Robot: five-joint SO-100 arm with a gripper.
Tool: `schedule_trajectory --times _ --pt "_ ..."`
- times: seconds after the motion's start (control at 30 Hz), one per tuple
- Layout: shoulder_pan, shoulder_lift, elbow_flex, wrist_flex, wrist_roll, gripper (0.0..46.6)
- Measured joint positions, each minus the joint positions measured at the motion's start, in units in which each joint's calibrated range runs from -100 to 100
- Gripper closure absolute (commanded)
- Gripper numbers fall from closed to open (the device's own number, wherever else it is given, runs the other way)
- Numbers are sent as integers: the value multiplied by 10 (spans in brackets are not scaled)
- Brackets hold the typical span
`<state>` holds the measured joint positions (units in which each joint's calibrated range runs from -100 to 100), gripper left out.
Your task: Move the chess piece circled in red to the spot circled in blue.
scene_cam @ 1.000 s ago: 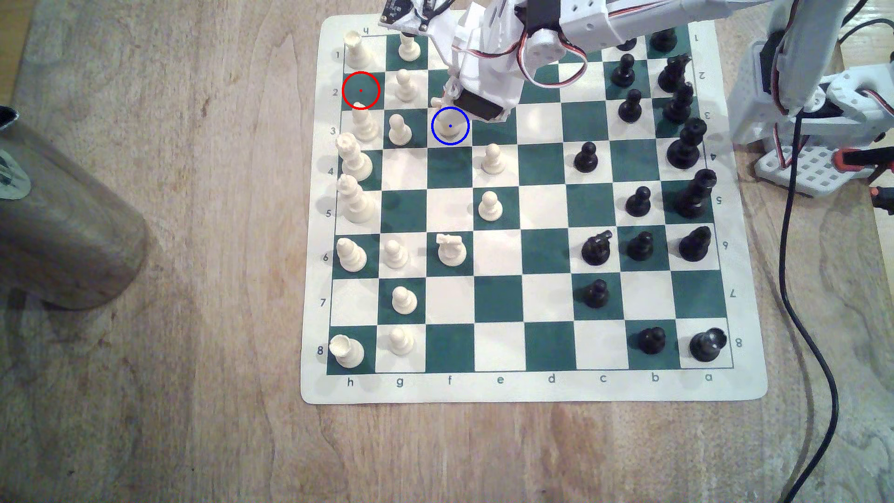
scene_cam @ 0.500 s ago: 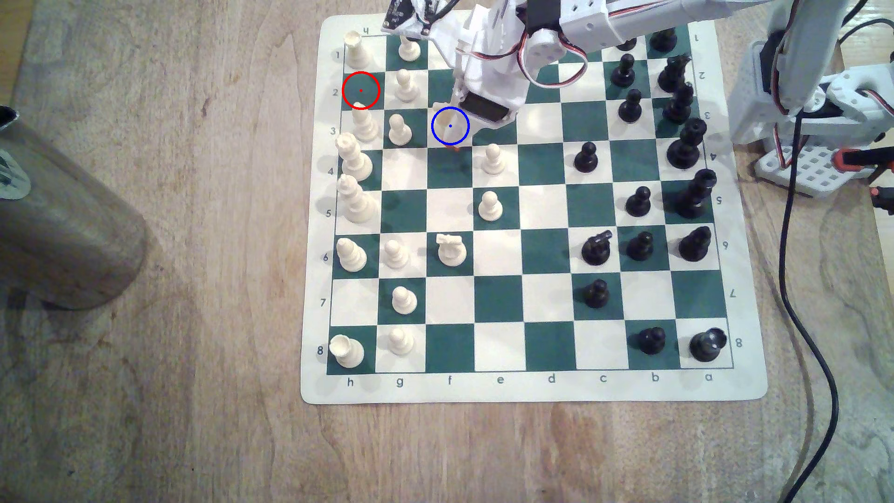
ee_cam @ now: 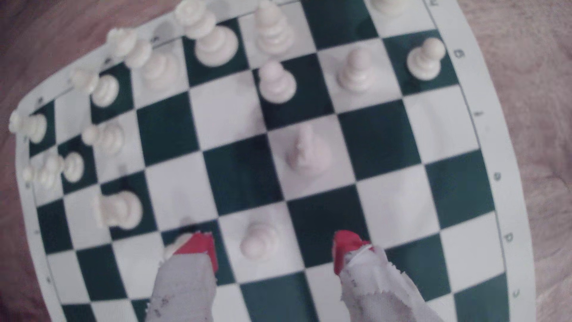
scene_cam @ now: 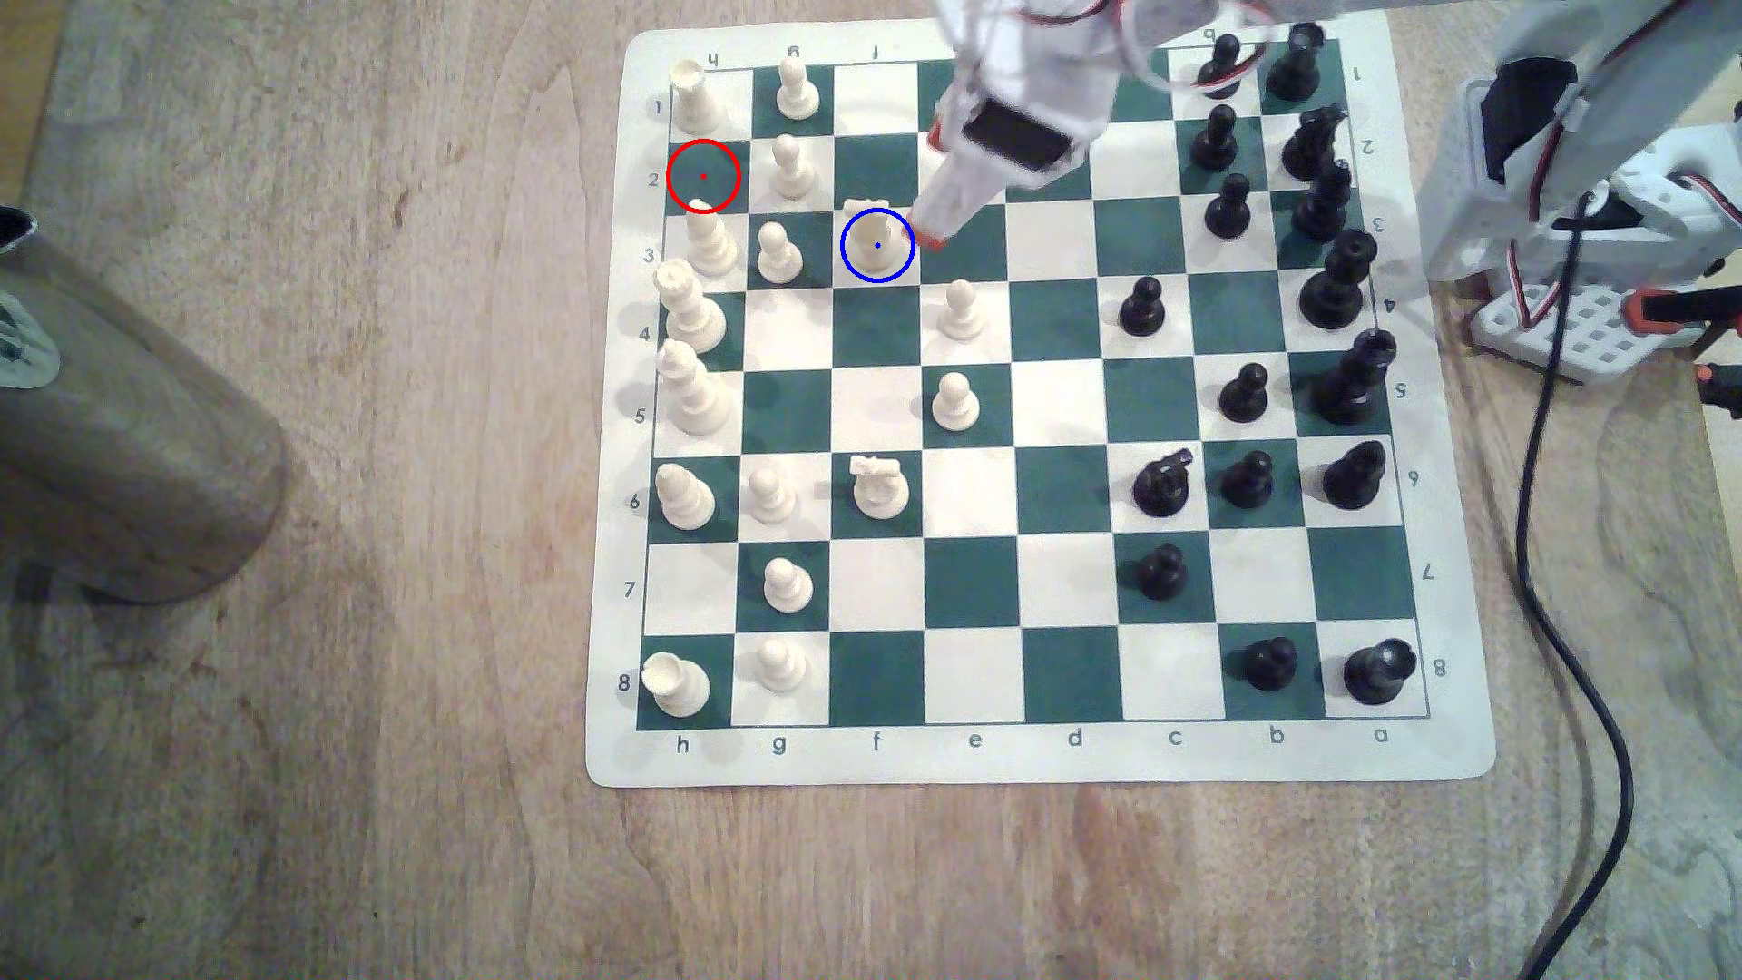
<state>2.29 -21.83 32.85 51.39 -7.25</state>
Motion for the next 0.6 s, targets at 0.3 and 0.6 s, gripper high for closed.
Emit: schedule_trajectory --times 0.3,0.6 --pt "-32 -238 78 117 7 355" --pt "-20 -476 205 181 42 464"
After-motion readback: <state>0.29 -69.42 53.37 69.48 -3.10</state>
